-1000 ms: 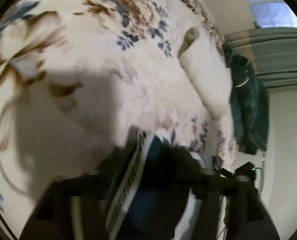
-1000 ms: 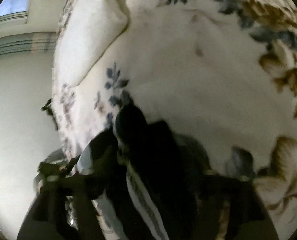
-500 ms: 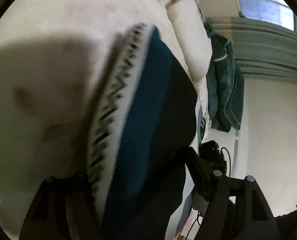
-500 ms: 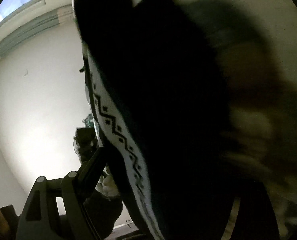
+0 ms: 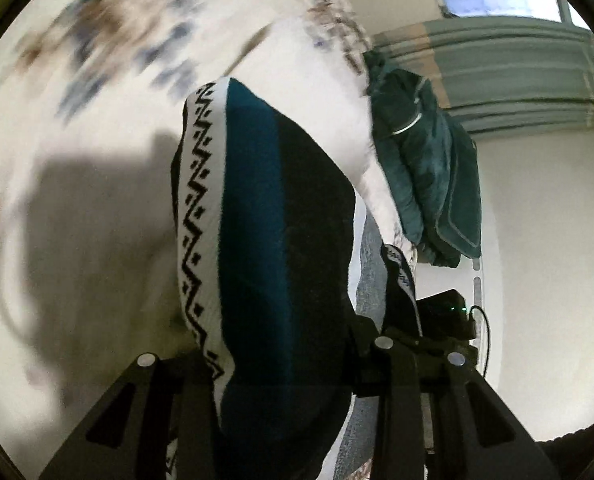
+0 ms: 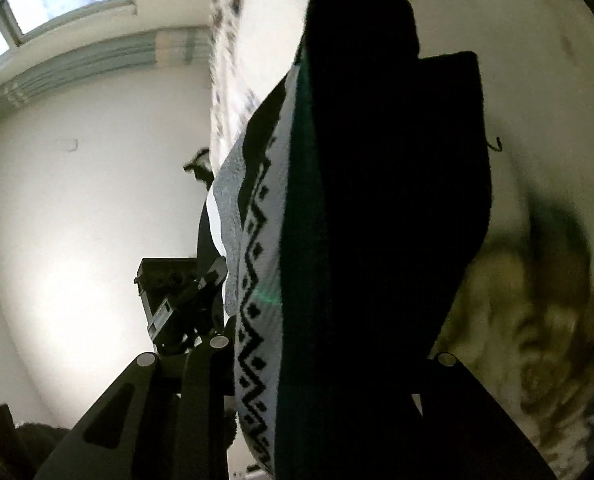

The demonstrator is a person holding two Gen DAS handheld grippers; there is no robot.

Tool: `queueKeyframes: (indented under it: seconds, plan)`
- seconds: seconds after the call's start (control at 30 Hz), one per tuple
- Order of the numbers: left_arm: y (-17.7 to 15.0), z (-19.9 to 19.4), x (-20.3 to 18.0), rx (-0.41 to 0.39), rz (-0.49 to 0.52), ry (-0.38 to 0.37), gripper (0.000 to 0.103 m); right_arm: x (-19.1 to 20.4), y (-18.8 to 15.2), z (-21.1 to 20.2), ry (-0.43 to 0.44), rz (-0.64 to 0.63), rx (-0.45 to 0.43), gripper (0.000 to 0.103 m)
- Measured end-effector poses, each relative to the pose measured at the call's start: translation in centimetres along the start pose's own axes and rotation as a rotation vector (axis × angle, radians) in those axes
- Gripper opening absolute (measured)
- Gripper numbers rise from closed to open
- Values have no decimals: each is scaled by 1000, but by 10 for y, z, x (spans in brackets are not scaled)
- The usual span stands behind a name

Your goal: Fold small clothes

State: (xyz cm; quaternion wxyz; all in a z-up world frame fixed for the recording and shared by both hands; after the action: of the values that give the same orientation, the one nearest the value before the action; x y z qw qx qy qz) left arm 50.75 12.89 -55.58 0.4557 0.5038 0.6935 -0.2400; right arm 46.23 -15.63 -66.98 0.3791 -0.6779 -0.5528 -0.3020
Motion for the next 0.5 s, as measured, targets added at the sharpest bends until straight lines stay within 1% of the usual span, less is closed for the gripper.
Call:
queueKeyframes:
  seconds: [0.13, 0.2, 0.23, 0.3, 0.33, 0.4, 0.47, 0.5]
  plan:
    - [69, 22, -30, 6, 74, 9, 30, 39, 62, -16, -6, -25, -76, 31]
    - [109, 38, -43, 4, 117, 19, 30, 56, 102, -19, -12, -33, -121, 31]
    - [136, 49, -49, 1, 136, 21, 30, 61, 117, -22, -14, -36, -135, 31]
    - [173, 68, -54, -3, 169, 25, 30, 71, 158, -21, -19, -43, -173, 31]
    - [189, 77, -53, -4, 181, 26, 30, 73, 180, -26, -23, -45, -189, 31]
    - [211, 90, -47, 5, 202, 35, 30, 74, 216, -22, -36, -48, -210, 31]
    - [232, 107, -40, 22, 217, 50, 30, 67, 249, -18, -66, -46, -222, 31]
    - [241, 118, -33, 38, 221, 69, 31, 65, 258, -8, -84, -43, -224, 31]
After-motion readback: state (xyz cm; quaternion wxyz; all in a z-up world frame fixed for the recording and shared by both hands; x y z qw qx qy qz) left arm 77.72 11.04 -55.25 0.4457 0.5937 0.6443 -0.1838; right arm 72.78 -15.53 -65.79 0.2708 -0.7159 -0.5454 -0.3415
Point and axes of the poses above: each gripper's, at about its wrist camera, not at the fingertips, and z roughly the way its jaws point, x to its left, y to its top, the point moved 9 cm from there along z, roughly the way its jaws point, and after that the axes turned 7 degrees about -y, right-handed, at the moved point
